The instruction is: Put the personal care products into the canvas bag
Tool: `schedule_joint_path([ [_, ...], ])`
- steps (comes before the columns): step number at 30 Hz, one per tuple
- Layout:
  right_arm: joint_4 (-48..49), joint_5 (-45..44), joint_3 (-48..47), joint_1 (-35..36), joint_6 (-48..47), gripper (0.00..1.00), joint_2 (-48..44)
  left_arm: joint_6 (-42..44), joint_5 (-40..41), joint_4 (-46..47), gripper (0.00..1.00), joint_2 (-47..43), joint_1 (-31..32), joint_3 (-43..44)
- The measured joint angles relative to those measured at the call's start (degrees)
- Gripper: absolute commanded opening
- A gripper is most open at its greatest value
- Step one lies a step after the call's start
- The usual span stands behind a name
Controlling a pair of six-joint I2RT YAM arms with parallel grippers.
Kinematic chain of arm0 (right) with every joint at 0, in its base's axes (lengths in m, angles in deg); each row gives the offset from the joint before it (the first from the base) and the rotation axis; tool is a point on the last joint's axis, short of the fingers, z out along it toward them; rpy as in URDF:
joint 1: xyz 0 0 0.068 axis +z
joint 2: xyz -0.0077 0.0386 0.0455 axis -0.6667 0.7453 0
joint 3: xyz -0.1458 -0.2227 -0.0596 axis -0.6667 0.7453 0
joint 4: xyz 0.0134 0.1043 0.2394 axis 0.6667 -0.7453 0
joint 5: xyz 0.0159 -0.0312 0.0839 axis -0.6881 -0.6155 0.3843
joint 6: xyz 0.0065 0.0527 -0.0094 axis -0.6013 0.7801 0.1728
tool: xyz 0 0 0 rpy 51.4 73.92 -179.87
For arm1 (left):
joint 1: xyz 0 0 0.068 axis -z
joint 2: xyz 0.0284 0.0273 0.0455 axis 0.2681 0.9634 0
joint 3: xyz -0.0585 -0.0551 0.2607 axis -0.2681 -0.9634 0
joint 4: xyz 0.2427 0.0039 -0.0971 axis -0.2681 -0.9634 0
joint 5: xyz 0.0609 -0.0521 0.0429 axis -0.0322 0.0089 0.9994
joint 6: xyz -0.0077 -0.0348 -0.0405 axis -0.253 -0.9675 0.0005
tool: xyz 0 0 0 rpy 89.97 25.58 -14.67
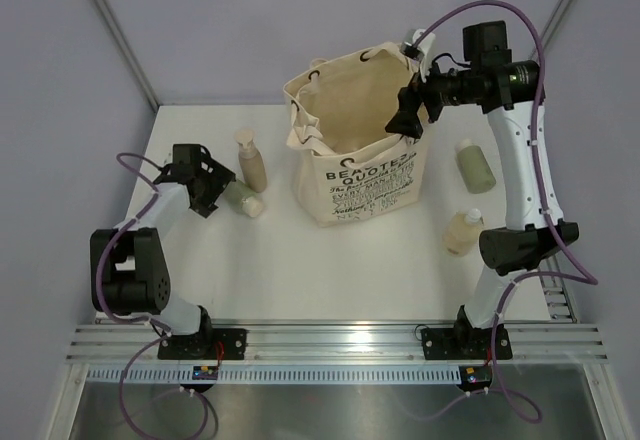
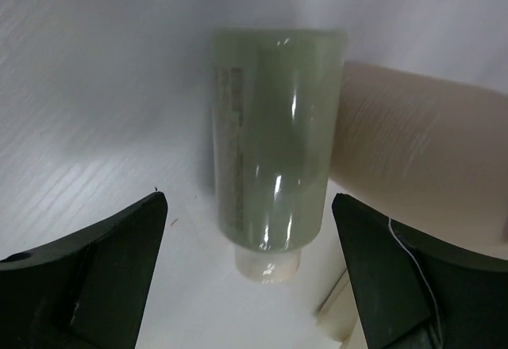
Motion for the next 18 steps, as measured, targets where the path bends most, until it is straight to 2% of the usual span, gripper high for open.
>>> schedule_joint_path([
  [4,0.4,5.4,3.7,-3.1,1.3,0.99,-3.1,0.9,-1.7,0.0,0.89,8.9,-1.0,8.0],
  [11,0.3,10.8,9.9,-7.8,2.2,0.99,-8.4,2.0,-1.6,-5.5,0.88,16.7,-1.2,17.3],
  [18,0.4,16.0,10.8,-14.2,4.7,0.99,-9.9,2.6,-1.1,-10.0,0.87,22.6,-1.2,18.6],
])
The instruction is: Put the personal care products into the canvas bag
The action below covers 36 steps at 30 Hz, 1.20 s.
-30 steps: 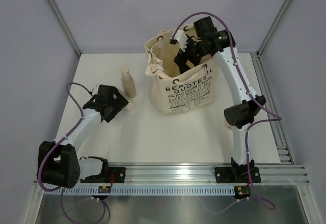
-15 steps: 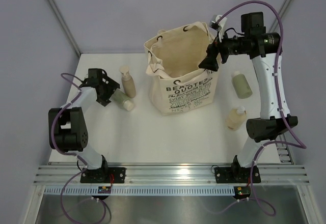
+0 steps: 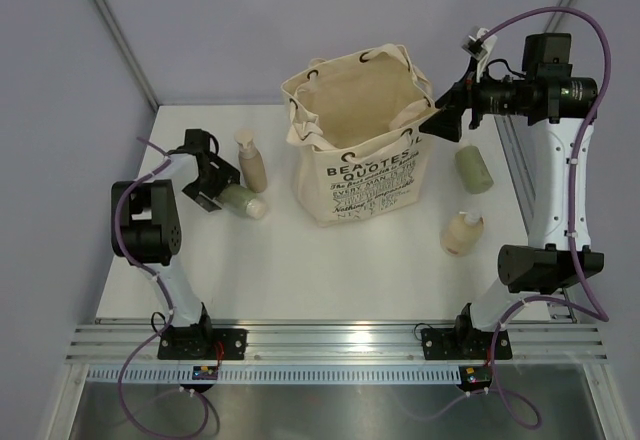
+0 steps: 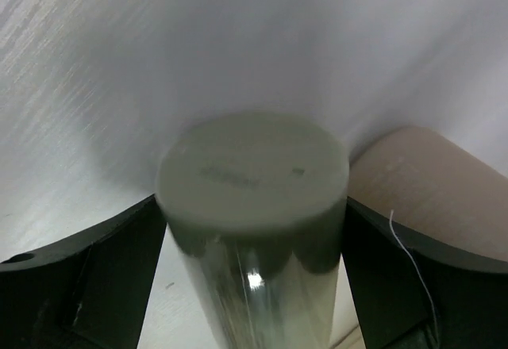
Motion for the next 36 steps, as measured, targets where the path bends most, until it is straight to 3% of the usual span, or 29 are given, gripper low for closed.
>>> schedule_joint_path([
  [5,-0.3,2.8,-0.2,-1.2,1.7,0.99,0.2,1.2,1.3,-3.5,0.81,2.2,0.6,2.3],
  [11,-0.9,6.2,-0.7,-2.6,2.9,1.0,0.5,2.8,4.0,-3.3,0.44,0.6,1.6,0.2],
  [12,-0.9,6.5,-0.7,-3.1,3.1,1.0,0.5,3.6,4.1,-2.6,0.33,-0.5,1.6,-1.4],
  [13,-1.0,6.8,-0.7,-3.4,3.2,0.99,0.5,4.3,4.1,-2.3,0.15,-1.5,1.6,-2.8],
  [17,-1.0,8.1,-0.6,-4.5,3.8,0.99,0.5,7.4,1.6,-0.8,0.0,-7.9,0.9,-10.6],
  [22,-0.9,9.4,1.2,-5.5,4.5,1.0,0.0,6.9,-10.3,2.1,0.0,-19.3,-1.8,-23.3],
  [28,-0.7,10.8,4.3,-6.4,5.4,1.0,-0.7,-0.5,-23.6,9.2,0.0,-34.0,-2.2,-37.5],
  [36,1.4,12.2,8.9,-6.6,7.3,1.0,-2.0,-8.2,-30.3,14.7,0.0,-42.4,-2.2,-40.6],
])
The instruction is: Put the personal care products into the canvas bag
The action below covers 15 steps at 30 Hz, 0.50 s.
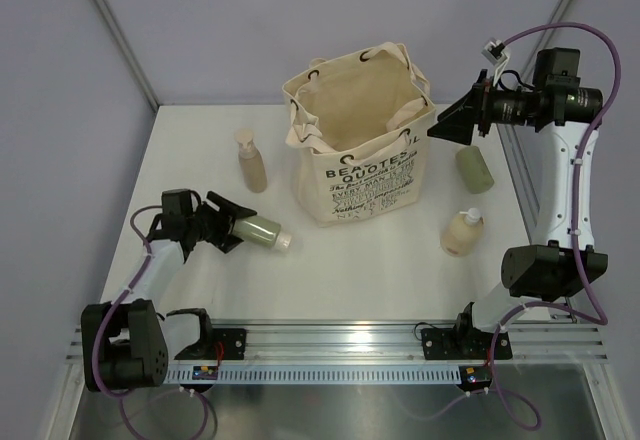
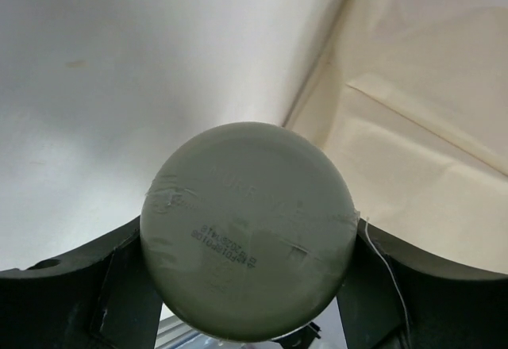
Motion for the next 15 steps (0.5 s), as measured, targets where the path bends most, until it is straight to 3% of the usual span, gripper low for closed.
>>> schedule_joint_path([
  [15,1.1,0.0,3.0,0.0,0.2,1.0,-0.3,-13.9,-7.7,8.4,0.0,-12.5,0.0,-1.0],
])
